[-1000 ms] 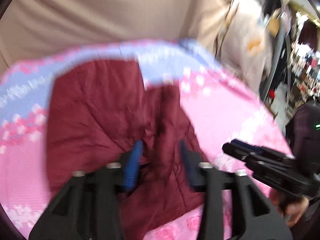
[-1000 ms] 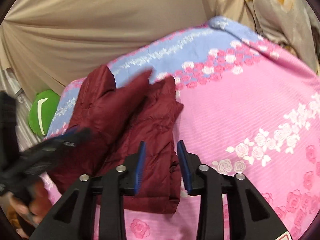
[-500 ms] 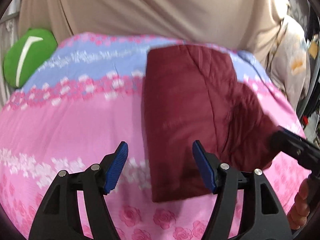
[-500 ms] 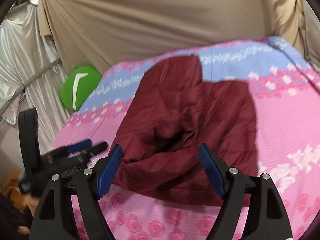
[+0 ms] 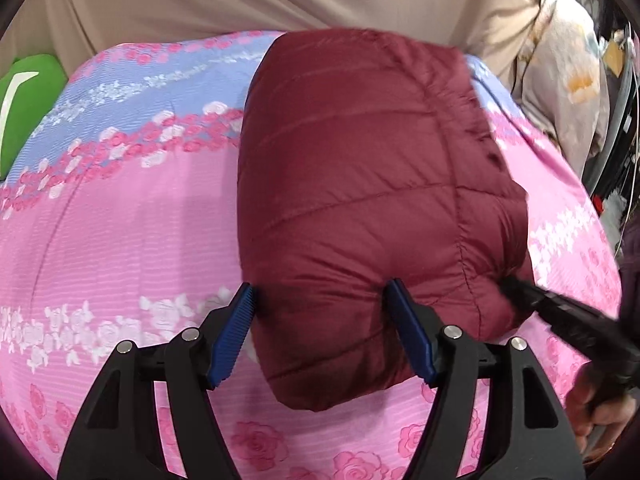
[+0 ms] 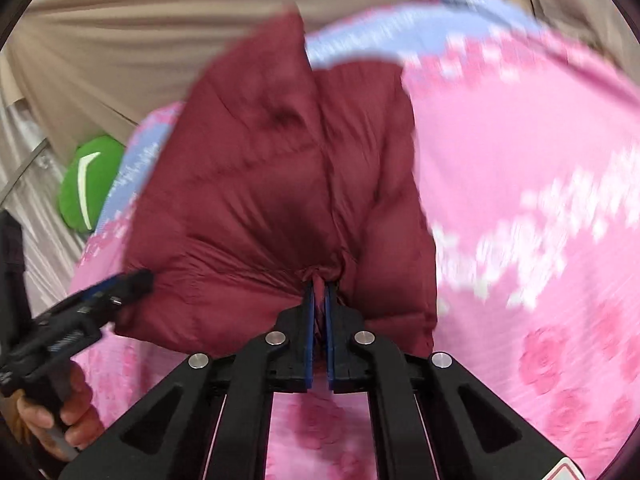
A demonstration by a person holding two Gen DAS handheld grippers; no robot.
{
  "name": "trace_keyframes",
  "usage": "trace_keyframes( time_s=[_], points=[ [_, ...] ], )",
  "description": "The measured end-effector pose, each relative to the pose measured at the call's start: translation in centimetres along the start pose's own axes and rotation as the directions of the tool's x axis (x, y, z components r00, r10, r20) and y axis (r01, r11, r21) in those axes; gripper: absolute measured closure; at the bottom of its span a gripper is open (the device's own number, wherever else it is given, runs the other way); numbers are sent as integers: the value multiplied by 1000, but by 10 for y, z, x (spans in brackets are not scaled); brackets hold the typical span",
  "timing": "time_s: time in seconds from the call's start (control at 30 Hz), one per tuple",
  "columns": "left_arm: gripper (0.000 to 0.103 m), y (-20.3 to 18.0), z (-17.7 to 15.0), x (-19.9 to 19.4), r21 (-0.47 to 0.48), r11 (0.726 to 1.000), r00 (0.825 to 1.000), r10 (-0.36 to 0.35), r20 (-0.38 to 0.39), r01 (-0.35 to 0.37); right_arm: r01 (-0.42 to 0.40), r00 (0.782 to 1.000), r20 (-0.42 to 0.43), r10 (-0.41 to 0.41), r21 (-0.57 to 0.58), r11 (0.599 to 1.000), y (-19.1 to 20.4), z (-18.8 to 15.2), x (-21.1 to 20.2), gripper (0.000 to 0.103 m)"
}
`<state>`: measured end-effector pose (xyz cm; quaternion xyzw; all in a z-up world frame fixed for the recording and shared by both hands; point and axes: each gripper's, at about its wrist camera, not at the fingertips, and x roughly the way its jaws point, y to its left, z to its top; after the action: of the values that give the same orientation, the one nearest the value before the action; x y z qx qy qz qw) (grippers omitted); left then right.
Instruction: Fold large clothes
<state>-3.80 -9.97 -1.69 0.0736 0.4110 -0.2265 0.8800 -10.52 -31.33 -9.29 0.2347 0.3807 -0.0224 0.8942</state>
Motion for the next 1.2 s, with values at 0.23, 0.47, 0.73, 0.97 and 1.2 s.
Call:
trace_keyframes(
  time_s=[0.23, 0.47, 0.73, 0.97, 1.2],
  points=[
    [35, -11, -1, 9, 28, 997, 997, 71, 2, -71, 48, 999, 2, -48, -16, 999, 6, 4, -14, 91],
    [35, -10, -1, 10, 23, 997, 997, 75, -2, -75, 56, 981, 188, -44, -55, 997, 22, 44, -61, 43],
    [37, 8, 7, -17, -71, 998, 999, 6, 31, -4, 69, 996, 62, -66, -43, 997, 29, 86, 16, 77],
    [37, 27, 34, -36, -103, 995, 994, 16, 109, -5, 36, 976, 219, -22, -58, 998, 38, 95, -29, 95],
    [35, 16, 31, 24, -89, 996, 1000, -18, -16, 17, 135, 990, 52, -134, -8, 991, 5, 78, 37, 95]
  ],
)
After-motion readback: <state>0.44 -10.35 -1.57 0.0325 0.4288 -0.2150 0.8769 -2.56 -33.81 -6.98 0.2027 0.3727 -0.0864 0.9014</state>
